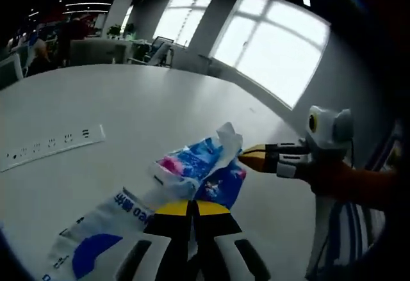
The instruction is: Arrange the tabletop items into an orderly group along one side of the table until the central work area is clear of visible clutter.
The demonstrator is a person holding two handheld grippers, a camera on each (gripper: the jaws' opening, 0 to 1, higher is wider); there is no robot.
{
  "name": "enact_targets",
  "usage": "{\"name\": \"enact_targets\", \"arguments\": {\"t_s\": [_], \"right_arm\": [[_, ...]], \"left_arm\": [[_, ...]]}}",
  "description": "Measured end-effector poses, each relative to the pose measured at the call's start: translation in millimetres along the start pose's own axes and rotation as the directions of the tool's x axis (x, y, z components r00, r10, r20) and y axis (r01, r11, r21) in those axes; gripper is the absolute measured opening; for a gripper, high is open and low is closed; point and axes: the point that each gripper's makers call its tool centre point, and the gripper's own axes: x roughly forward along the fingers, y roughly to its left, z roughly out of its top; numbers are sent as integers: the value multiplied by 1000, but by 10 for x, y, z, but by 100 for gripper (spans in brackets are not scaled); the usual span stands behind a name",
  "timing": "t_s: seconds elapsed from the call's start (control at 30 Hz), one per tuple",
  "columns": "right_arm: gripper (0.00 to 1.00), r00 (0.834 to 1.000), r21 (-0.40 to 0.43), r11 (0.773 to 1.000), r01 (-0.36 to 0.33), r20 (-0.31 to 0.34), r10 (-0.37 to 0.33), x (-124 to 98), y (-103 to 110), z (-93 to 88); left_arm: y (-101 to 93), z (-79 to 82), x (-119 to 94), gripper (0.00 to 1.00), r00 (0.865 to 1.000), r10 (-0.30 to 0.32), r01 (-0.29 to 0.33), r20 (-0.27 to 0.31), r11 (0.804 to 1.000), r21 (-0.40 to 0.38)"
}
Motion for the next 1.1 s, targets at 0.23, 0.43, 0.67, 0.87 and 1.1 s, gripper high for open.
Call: {"name": "enact_targets", "arguments": {"t_s": [0.23, 0.43, 0.67, 0.87, 1.1], "right_arm": [[0, 1000, 15, 1000, 6, -25, -5, 54, -79, -165], [0, 999, 38, 999, 11, -46, -10, 113, -90, -264], [0, 995, 18, 1000, 24, -94, -22, 203, -75, -398], [0, 994, 2, 999, 47, -104, -46, 178, -63, -419], [1, 993, 0, 998, 55, -105, -55, 172, -108, -414]], "left_arm": [[-2, -69, 165, 0, 999, -6, 8, -33, 999, 40], [3, -101, 234, 0, 998, 6, 1, -59, 993, 121], [66, -192, 290, 2, 994, 24, -7, -109, 988, 153], [162, -172, 279, 1, 992, 63, -46, -111, 987, 152], [143, -148, 243, 0, 992, 58, -41, -111, 988, 148]]}}
